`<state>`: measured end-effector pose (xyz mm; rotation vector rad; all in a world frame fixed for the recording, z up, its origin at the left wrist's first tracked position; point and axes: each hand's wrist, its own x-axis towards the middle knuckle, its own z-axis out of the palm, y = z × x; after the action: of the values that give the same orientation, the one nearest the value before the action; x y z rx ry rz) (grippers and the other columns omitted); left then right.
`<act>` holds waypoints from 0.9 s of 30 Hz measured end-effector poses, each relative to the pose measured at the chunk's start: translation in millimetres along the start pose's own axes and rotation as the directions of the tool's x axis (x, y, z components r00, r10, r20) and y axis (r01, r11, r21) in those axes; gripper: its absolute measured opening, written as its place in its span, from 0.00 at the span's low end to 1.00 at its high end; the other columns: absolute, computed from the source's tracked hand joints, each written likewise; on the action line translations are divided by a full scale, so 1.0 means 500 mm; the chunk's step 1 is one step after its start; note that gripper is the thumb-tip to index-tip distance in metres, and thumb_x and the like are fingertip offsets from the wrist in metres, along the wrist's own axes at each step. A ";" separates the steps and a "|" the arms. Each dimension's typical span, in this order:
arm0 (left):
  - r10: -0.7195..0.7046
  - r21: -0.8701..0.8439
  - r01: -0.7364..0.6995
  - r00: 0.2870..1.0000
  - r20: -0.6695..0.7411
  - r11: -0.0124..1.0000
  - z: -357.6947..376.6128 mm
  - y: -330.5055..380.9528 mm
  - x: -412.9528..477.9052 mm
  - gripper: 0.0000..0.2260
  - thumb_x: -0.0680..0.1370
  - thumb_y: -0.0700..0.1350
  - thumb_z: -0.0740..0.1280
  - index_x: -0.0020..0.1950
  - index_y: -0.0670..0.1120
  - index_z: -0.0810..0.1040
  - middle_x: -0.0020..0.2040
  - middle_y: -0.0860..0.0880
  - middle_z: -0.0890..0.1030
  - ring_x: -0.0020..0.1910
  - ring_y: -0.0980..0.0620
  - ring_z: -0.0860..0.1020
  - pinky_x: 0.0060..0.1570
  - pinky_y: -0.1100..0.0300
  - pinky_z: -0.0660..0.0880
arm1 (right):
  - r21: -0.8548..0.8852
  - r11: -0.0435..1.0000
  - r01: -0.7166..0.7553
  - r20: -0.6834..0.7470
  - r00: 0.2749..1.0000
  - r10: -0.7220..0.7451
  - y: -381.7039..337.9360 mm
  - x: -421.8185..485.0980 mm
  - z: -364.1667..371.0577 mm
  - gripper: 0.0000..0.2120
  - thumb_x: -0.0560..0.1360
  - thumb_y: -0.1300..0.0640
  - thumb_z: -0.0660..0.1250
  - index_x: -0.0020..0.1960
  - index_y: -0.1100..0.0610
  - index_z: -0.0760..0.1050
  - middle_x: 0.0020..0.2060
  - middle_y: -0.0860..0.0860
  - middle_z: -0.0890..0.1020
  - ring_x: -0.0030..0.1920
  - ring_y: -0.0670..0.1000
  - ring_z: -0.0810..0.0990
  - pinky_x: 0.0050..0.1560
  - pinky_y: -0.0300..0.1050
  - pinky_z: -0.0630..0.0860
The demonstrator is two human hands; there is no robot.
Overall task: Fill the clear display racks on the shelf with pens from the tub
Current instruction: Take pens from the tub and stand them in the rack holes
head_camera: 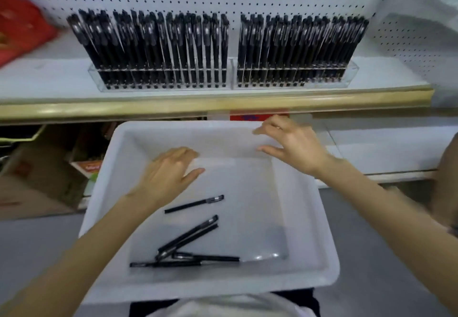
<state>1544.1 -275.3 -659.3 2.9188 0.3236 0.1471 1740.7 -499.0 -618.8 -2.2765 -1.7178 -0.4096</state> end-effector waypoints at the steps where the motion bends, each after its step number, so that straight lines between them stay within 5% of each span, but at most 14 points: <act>1: -0.041 -0.019 0.041 0.999 0.021 0.999 0.012 -0.011 -0.024 0.24 0.78 0.61 0.56 0.64 0.46 0.75 0.61 0.48 0.78 0.58 0.45 0.77 0.54 0.50 0.76 | 0.027 1.000 0.011 0.053 0.999 -0.013 -0.020 -0.004 0.019 0.16 0.74 0.48 0.68 0.58 0.55 0.79 0.51 0.51 0.79 0.50 0.53 0.80 0.36 0.42 0.75; 7: -0.197 -0.102 0.229 0.947 0.253 0.968 0.070 -0.042 -0.109 0.22 0.78 0.57 0.63 0.69 0.49 0.71 0.64 0.51 0.73 0.62 0.50 0.72 0.56 0.55 0.72 | 0.183 0.982 -0.047 0.309 0.951 -0.012 -0.124 -0.014 0.120 0.19 0.76 0.45 0.65 0.65 0.51 0.74 0.59 0.49 0.75 0.57 0.49 0.76 0.47 0.44 0.73; 14: -0.289 -0.331 0.394 0.901 0.323 0.857 0.115 -0.060 -0.108 0.13 0.73 0.51 0.72 0.54 0.47 0.80 0.52 0.48 0.77 0.53 0.51 0.76 0.56 0.55 0.73 | 0.349 0.925 -0.148 0.500 0.865 -0.050 -0.209 -0.038 0.184 0.17 0.76 0.45 0.65 0.62 0.50 0.75 0.56 0.47 0.75 0.56 0.47 0.74 0.52 0.48 0.74; 20: -0.332 -0.434 0.461 0.879 0.342 0.774 0.138 -0.065 -0.096 0.06 0.71 0.46 0.75 0.44 0.47 0.81 0.42 0.51 0.75 0.43 0.55 0.74 0.41 0.70 0.68 | 0.376 0.889 -0.263 0.602 0.798 -0.018 -0.228 -0.062 0.223 0.16 0.75 0.46 0.68 0.60 0.51 0.75 0.55 0.47 0.76 0.55 0.46 0.75 0.52 0.47 0.73; 27: -0.284 -0.428 0.411 0.900 0.330 0.805 0.146 -0.065 -0.102 0.06 0.70 0.42 0.76 0.41 0.46 0.80 0.40 0.52 0.73 0.43 0.52 0.75 0.47 0.56 0.74 | 0.431 0.824 -0.369 0.646 0.764 0.004 -0.251 -0.062 0.252 0.13 0.71 0.48 0.73 0.52 0.52 0.78 0.48 0.47 0.76 0.49 0.43 0.69 0.51 0.46 0.72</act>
<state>1496.4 -269.4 -741.0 2.2895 0.6689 -0.1754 1620.3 -446.4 -742.4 -2.2171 -1.5202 0.8833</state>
